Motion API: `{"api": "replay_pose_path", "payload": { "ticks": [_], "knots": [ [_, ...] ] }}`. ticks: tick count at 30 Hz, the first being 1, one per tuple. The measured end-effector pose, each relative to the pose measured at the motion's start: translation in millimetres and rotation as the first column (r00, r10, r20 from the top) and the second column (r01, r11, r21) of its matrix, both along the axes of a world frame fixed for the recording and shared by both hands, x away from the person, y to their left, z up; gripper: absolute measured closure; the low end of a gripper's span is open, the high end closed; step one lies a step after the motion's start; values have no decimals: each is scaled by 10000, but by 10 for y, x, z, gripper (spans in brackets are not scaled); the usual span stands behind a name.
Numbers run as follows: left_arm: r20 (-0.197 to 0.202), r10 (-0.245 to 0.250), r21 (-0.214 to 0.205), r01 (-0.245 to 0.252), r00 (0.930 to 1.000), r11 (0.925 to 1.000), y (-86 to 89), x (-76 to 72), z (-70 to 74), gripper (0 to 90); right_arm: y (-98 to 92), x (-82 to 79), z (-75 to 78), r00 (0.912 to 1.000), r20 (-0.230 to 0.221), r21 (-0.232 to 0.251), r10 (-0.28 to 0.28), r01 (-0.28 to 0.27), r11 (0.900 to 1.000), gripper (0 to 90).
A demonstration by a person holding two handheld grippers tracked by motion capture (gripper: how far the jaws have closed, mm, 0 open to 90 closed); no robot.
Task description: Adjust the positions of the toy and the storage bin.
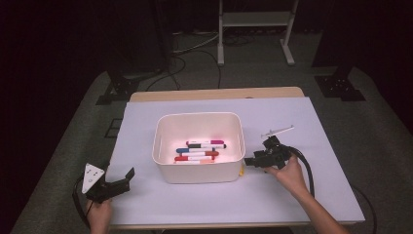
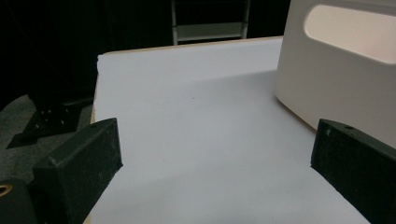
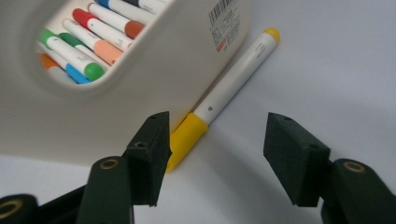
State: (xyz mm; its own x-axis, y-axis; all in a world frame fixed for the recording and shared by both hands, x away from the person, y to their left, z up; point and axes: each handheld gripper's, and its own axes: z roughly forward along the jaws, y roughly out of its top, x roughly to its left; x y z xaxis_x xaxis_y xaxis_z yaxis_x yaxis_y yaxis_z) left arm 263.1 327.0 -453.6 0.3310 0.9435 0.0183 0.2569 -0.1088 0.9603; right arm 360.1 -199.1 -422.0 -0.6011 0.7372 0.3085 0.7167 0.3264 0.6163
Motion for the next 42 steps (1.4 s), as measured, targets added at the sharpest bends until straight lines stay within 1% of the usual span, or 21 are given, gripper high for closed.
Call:
{"api": "replay_pose_path", "payload": {
  "ticks": [3,4,6,8,10,17,20,22,24,27,28,29,30,31,33,34,35,36,37,39,42],
  "knots": [
    [-6,-3,-29,3,10000,10000,0,0,0,5,56,24,-55,9998,58,-164,-189,189,9997,389],
    [-10,-7,-23,7,10000,10000,0,0,0,5,97,34,-96,9994,-45,-238,-338,337,9991,384],
    [-3,-9,-6,9,10000,10000,1,0,0,5,108,41,-113,9995,-76,-224,-309,307,9993,383],
    [-7,-5,-31,5,10000,10000,0,0,0,5,153,45,-154,9993,-49,-351,-364,362,9987,392],
    [-23,8,-40,-8,10000,10000,-1,2,0,5,151,55,-166,9988,-122,-277,-483,480,9985,390],
    [-53,6,-26,-7,10000,10000,-4,5,0,5,165,67,-186,9960,-64,-81,-890,890,9960,417],
    [-54,-2,-5,2,10000,10000,-5,5,0,5,179,73,-215,9943,-73,-166,-1067,1065,9942,414],
    [-53,-6,3,6,10000,10000,-5,4,0,5,176,78,-228,9929,-84,-74,-1187,1186,9929,397],
    [-55,-4,1,4,10000,10000,-5,4,0,5,176,81,-230,9924,-12,-119,-1228,1227,9924,391],
    [-52,-3,-18,3,10000,10000,-5,5,0,5,196,67,-211,9922,301,-481,-1210,1223,9913,397],
    [-54,-3,-12,3,10000,10000,-4,4,0,5,206,64,-203,9909,438,-810,-1273,1305,9881,395],
    [-46,-1,-21,1,10000,10000,-4,3,0,5,216,65,-197,9899,527,-1263,-1319,1377,9824,382],
    [-37,-6,-17,6,10000,10000,-3,3,0,5,204,67,-197,9900,544,-1313,-1304,1365,9819,386],
    [-38,3,-30,-3,10000,10000,-3,3,0,5,184,62,-192,9895,451,-1028,-1371,1411,9846,393],
    [-54,5,-36,-5,10000,10000,-3,5,0,5,163,54,-165,9887,446,-709,-1432,1461,9867,388],
    [-57,-6,-12,6,10000,10000,-3,6,1,5,152,55,-155,9891,321,-463,-1437,1451,9883,387],
    [-57,-6,-12,6,10000,10000,-3,6,1,5,152,55,-155,9891,321,-463,-1437,1451,9883,387],
    [-55,-12,4,12,10000,10000,-5,4,0,5,147,66,-153,9905,4,65,-1376,1376,9905,380],
    [-55,-12,4,12,10000,10000,-5,4,0,6,157,67,-155,9905,-45,194,-1376,1377,9903,400],
    [-47,-7,-5,7,10000,10000,-4,3,0,5,158,76,-162,9892,-91,252,-1462,1464,9889,397],
    [-55,-1,-20,1,10000,10000,-5,4,0,6,147,109,-194,9862,-340,494,-1619,1634,9853,407]
  ]
}}
